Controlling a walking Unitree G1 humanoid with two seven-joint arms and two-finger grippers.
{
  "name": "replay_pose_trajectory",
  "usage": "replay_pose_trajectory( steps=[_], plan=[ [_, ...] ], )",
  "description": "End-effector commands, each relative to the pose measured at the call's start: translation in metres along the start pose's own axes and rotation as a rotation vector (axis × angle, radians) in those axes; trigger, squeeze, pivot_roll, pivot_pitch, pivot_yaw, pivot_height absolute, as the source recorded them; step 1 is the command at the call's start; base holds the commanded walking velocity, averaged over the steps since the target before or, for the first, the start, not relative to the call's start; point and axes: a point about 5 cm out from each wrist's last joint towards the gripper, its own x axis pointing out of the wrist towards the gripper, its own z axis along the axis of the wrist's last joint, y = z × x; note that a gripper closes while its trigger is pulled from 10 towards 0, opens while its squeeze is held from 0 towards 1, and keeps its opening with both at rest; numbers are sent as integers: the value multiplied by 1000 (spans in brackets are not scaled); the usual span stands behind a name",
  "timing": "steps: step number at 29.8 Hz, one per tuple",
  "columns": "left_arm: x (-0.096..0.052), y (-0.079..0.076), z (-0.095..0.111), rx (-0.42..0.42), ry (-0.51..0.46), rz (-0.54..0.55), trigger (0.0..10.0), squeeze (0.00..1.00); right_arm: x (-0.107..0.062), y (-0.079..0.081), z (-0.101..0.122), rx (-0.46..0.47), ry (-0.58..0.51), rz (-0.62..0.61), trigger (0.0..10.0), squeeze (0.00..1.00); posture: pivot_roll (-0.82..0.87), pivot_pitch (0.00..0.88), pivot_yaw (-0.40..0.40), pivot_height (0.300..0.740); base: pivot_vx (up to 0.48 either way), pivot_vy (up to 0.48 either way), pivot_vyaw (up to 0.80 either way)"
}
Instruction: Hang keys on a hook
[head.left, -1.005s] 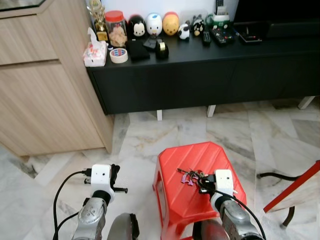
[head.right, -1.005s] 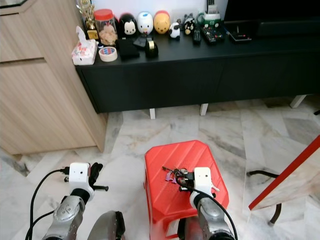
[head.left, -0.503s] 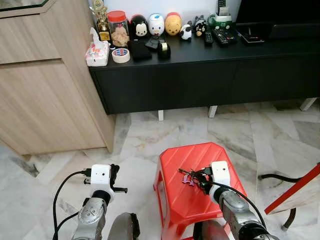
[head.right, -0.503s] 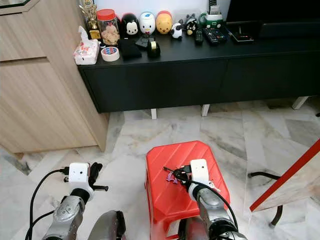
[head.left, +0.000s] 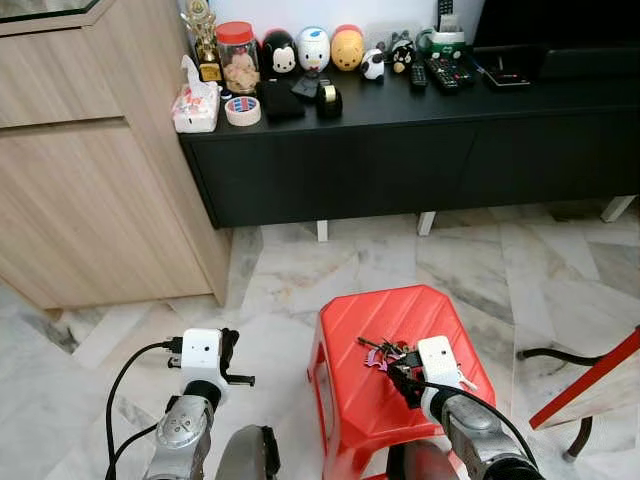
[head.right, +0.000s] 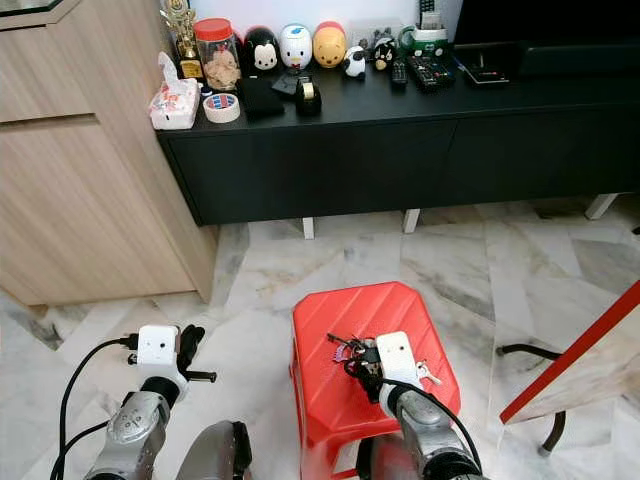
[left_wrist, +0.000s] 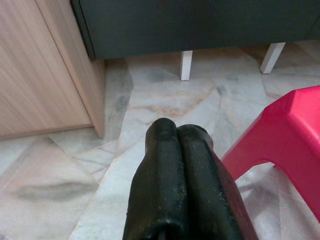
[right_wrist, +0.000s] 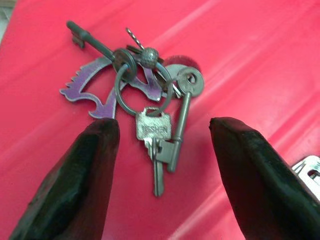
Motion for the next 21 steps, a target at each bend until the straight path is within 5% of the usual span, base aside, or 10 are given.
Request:
replay_pose_trajectory(
  steps=[1,21],
  plan=[
    [-3,2,-3,11,14,1,10000,0,0,0,-3,-3,18,1,10000,0,27,78,-2,613,0,0,0],
    [-4,3,-5,16,18,-2,10000,0,1,-4,-4,-25,68,-30,10000,0,33,90,6,613,0,0,0]
  ],
)
